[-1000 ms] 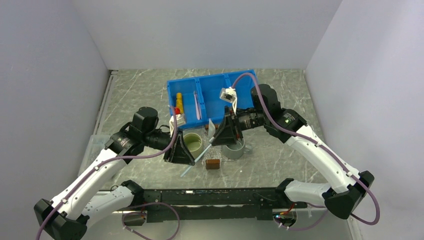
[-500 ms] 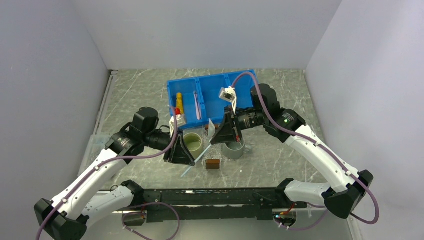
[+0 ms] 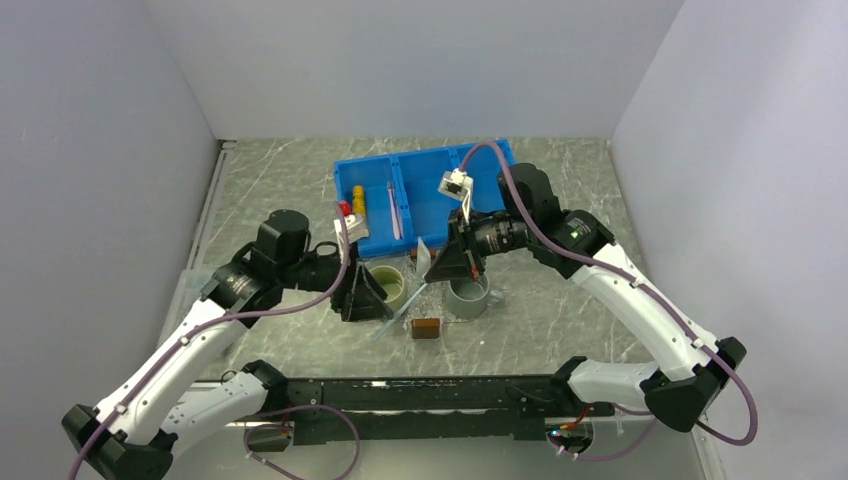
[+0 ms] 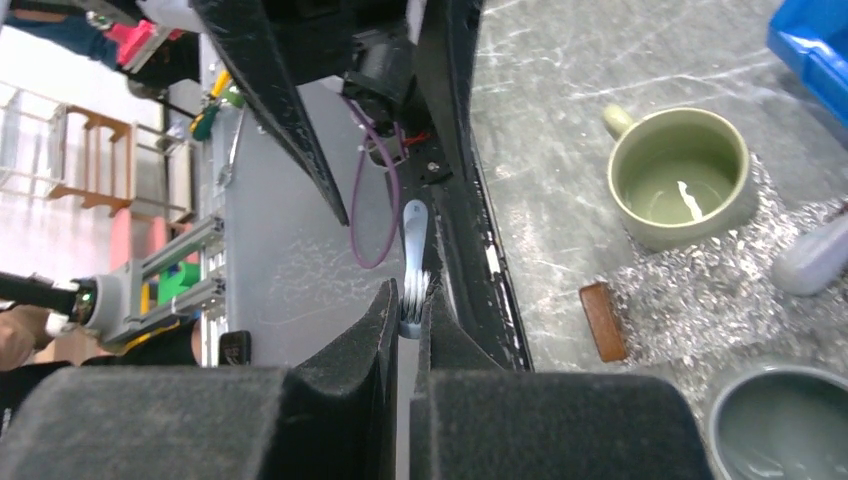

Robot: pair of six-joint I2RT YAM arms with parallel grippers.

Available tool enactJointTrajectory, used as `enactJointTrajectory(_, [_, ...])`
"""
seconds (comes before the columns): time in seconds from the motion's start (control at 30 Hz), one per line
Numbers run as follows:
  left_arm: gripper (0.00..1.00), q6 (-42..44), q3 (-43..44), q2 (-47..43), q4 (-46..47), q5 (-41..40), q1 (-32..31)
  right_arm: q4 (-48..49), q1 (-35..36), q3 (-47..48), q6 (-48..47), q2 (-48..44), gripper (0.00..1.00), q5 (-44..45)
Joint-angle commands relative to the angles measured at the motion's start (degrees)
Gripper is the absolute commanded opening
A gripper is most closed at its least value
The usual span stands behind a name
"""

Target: Prepare toiletry sets of a toothbrush and toothpaste on the tray

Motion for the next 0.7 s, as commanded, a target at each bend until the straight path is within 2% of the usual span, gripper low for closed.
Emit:
enactJointTrajectory(0.0, [0.75, 1.73, 4.96, -3.89, -2.96, -14.08, 0.27, -8.91, -0.03, 7.14, -3.61, 1.08, 0.0, 8.67])
enactJointTrajectory(0.07, [0.82, 2.14, 5.42, -5.78, -4.4, -20.11, 0.35, -12.56, 0.65, 9.73, -4.27, 1.94, 0.0, 13.83])
enactJointTrajectory(0.37, [0.91, 3.89, 1.42, -14.38, -6.0, -38.27, 0.3, -22.87, 4.11, 18.21, -4.39, 6.98, 0.0, 30.26])
enactJointTrajectory(0.47, [0.93, 4.41, -1.07, -16.08, -5.56, -41.47, 0.3, -25.2, 4.87, 19.97, -3.11, 9.16, 0.0, 35.93])
enactJointTrajectory(0.53, [0.99, 4.82, -2.89, -17.18, -4.6, -42.9, 0.34, -25.64, 5.32, 20.63, -2.18, 10.45, 0.0, 38.29])
enactJointTrajectory(0.67, [0.99, 5.24, -4.58, -18.13, -4.01, -44.53, 0.37, -25.23, 6.3, 21.7, -0.37, 12.81, 0.0, 43.35])
